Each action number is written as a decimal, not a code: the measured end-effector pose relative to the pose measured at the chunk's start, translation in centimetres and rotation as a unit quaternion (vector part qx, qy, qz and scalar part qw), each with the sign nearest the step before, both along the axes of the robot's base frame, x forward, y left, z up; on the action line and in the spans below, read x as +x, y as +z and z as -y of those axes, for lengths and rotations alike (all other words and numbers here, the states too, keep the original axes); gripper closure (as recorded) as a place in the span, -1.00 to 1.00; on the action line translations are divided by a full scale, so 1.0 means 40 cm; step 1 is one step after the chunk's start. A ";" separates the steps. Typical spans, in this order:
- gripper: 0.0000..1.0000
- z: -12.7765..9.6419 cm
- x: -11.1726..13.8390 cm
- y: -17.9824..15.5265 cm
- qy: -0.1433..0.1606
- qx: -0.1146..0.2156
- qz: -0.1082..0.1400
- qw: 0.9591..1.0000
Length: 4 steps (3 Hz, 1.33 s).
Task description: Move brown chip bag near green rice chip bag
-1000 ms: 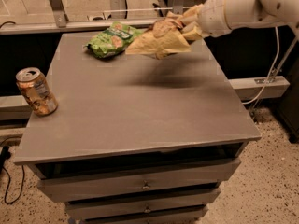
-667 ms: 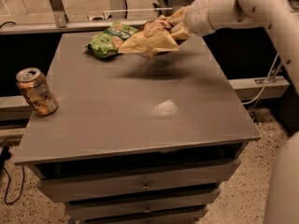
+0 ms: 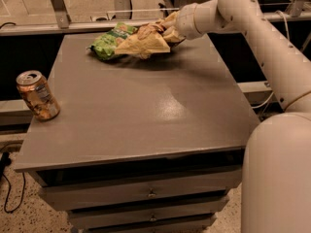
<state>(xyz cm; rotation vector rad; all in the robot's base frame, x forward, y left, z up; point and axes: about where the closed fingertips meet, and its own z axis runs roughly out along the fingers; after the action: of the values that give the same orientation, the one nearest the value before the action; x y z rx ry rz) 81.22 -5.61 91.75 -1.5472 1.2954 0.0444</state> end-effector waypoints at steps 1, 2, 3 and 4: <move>0.24 -0.013 0.036 -0.027 -0.001 -0.001 0.001 1.000; -0.22 -0.023 0.045 -0.031 0.012 0.000 0.005 1.000; -0.86 -0.033 0.036 -0.022 0.037 0.000 0.009 0.999; -1.00 -0.044 0.010 -0.009 0.063 0.001 0.010 0.998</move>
Offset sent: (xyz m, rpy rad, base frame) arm 0.0250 0.0045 -0.0075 -0.0001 -0.0290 0.0526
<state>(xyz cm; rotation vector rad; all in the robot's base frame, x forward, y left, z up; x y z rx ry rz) 81.60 -3.84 91.39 -1.6215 1.1813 0.1110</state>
